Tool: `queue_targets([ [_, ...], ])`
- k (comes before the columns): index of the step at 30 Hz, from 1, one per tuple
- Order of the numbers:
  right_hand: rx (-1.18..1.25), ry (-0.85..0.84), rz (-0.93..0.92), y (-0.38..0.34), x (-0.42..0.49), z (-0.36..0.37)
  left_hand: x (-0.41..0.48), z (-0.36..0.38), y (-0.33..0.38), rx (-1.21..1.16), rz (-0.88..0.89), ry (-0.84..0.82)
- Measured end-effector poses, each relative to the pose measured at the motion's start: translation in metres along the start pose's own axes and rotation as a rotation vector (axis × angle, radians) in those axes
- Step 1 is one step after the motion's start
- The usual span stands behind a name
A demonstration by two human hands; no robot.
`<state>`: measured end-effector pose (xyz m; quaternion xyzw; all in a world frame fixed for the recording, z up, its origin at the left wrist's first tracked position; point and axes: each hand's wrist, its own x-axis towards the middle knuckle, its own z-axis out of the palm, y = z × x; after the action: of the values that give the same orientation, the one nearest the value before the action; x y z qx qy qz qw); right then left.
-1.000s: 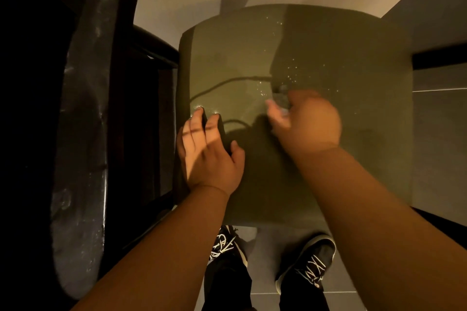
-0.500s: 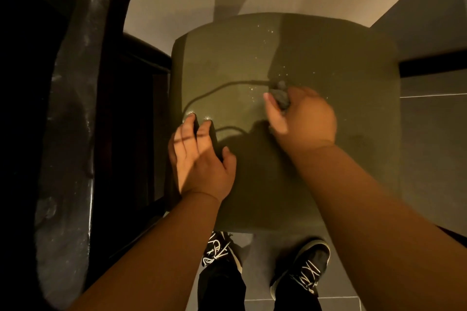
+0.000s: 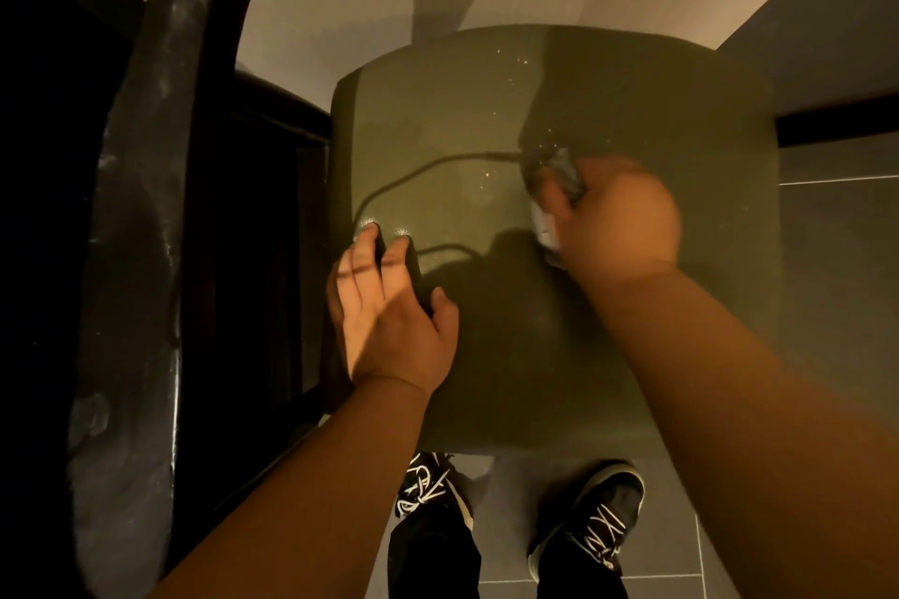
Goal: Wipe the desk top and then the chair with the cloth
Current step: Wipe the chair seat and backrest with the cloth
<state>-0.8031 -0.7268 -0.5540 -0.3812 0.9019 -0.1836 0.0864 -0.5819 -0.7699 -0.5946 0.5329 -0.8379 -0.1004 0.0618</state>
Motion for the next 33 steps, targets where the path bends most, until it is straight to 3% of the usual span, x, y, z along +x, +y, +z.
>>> queue_targets([
  [3, 0.099, -0.068, -0.18, -0.05, -0.005, 0.018, 0.0, -0.001, -0.001, 0.021, -0.002, -0.012],
  [6, -0.024, -0.156, -0.229, -0.067, 0.003, 0.032, -0.001, -0.002, 0.0, 0.038, -0.003, -0.026],
  [10, -0.076, -0.029, -0.192, -0.019, 0.012, 0.025, -0.001, -0.002, 0.001, 0.0, 0.0, -0.008],
  [14, -0.064, 0.085, 0.002, 0.007, 0.016, 0.014, 0.0, 0.0, 0.001, -0.004, -0.001, 0.002],
  [17, 0.006, 0.105, -0.129, -0.023, 0.009, 0.027, 0.0, -0.001, 0.0, 0.003, 0.002, 0.007],
  [21, -0.047, -0.009, -0.299, -0.05, 0.003, 0.049, -0.002, -0.002, 0.0, 0.027, 0.003, -0.005],
  [29, -0.038, 0.192, -0.006, 0.032, 0.006, 0.012, -0.001, 0.0, 0.002, 0.009, -0.002, -0.01],
  [33, 0.062, 0.099, -0.155, -0.008, -0.009, 0.025, -0.002, -0.001, 0.002, 0.025, -0.008, -0.02],
])
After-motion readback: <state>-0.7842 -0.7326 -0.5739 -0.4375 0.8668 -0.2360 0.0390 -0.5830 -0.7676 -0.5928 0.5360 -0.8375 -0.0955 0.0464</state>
